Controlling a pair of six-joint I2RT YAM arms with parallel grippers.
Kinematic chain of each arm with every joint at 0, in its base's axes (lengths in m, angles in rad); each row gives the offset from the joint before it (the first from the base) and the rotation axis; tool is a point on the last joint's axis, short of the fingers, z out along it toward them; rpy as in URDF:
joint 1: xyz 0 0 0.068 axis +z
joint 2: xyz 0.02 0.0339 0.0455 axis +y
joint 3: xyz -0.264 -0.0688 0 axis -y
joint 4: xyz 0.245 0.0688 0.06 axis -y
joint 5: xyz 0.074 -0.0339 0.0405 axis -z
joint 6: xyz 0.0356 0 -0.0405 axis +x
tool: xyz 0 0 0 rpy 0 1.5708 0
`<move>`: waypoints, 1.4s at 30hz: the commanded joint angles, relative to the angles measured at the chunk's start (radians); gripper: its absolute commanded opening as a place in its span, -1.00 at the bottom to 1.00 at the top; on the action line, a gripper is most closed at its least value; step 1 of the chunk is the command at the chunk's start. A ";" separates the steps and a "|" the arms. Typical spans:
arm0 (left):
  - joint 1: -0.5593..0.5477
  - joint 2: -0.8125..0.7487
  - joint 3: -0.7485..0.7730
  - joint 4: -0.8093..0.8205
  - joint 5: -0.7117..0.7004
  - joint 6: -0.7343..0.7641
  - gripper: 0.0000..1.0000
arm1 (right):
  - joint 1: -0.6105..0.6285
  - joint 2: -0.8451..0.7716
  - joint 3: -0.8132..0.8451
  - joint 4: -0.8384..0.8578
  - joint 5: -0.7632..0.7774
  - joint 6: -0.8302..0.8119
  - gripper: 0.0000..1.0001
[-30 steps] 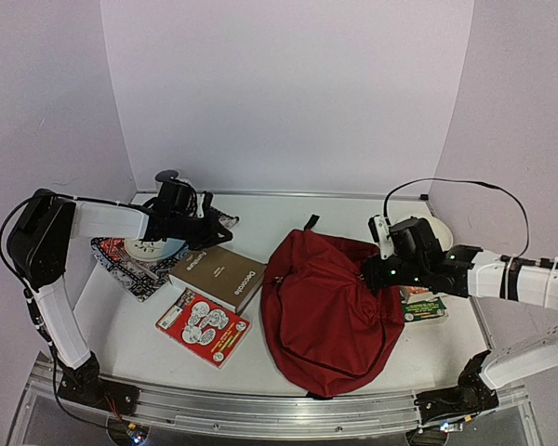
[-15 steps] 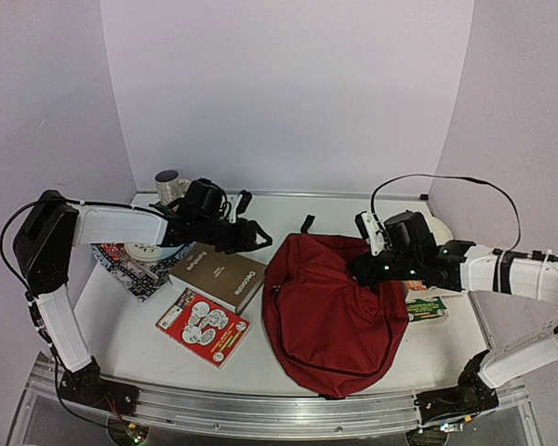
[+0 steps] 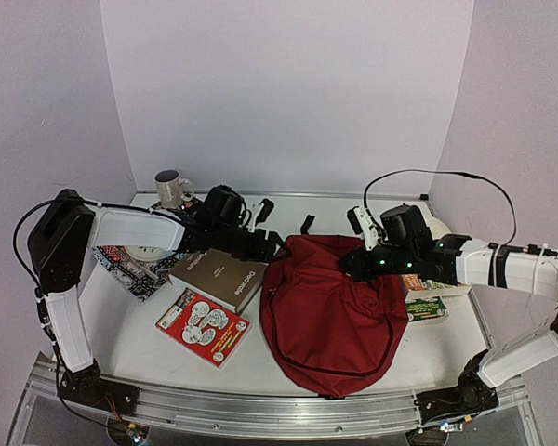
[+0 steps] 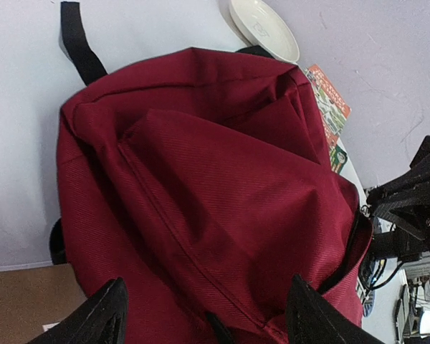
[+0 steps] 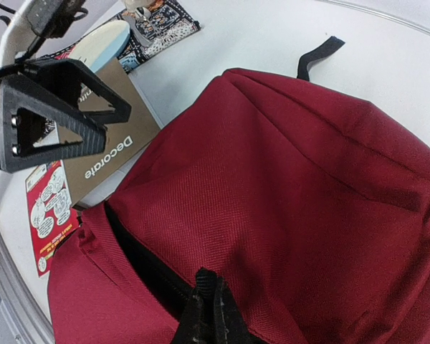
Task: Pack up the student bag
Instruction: Hold the lower front pocket of the student bag, then zip the lower front pocket of the student bag.
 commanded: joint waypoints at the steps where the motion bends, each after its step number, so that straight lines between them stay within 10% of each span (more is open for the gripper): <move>1: -0.033 0.000 0.060 0.026 0.060 0.039 0.57 | -0.002 0.007 0.060 0.049 -0.022 -0.008 -1.00; 17: -0.106 -0.010 0.065 -0.007 0.068 0.090 0.60 | 0.002 0.042 0.102 0.049 -0.046 -0.003 -1.00; 21: -0.109 0.007 0.079 -0.033 0.060 0.104 0.27 | 0.004 0.048 0.112 0.048 -0.047 -0.004 -1.00; 28: -0.109 -0.037 0.078 -0.046 0.017 0.123 -0.95 | 0.005 0.025 0.109 0.024 0.028 -0.007 -1.00; 42: -0.005 -0.216 -0.094 0.001 -0.014 -0.019 -1.00 | -0.124 -0.143 0.014 -0.064 0.273 0.003 -1.00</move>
